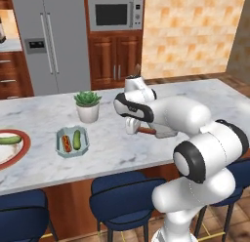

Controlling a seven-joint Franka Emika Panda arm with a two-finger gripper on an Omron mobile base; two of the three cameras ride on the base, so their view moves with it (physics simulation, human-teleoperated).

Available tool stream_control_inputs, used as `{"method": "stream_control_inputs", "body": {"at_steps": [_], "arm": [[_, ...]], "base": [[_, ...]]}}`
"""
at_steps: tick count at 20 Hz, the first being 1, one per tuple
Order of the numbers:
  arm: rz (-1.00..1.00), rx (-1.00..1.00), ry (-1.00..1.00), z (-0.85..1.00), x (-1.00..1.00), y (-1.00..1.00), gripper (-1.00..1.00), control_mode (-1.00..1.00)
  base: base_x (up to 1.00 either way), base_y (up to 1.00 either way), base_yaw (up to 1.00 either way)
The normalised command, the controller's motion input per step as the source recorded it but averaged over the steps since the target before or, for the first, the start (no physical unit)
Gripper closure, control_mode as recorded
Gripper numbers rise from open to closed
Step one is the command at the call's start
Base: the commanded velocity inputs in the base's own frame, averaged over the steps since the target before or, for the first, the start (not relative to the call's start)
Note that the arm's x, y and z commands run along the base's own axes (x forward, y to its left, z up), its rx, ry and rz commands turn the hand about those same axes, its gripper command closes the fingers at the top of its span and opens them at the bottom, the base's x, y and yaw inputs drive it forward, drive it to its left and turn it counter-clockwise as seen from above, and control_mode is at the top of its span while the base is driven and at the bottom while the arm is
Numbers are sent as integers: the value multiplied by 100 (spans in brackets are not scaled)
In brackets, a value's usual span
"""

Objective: Place one cooked food and one vegetable from the large plate to each tupperware container.

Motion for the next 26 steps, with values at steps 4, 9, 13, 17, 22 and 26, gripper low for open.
{"method": "stream_control_inputs", "body": {"at_steps": [4,9,13,17,22,26], "arm": [[0,0,0,0,0,0,100,100],[0,0,0,0,0,0,100,100],[0,0,0,0,0,0,100,100],[0,0,0,0,0,0,100,100],[0,0,0,0,0,0,100,100],[0,0,0,0,0,0,100,100]], "base": [[42,-42,0],[17,-75,0],[0,-76,-2],[9,-20,-4],[46,0,0],[65,0,0]]}}
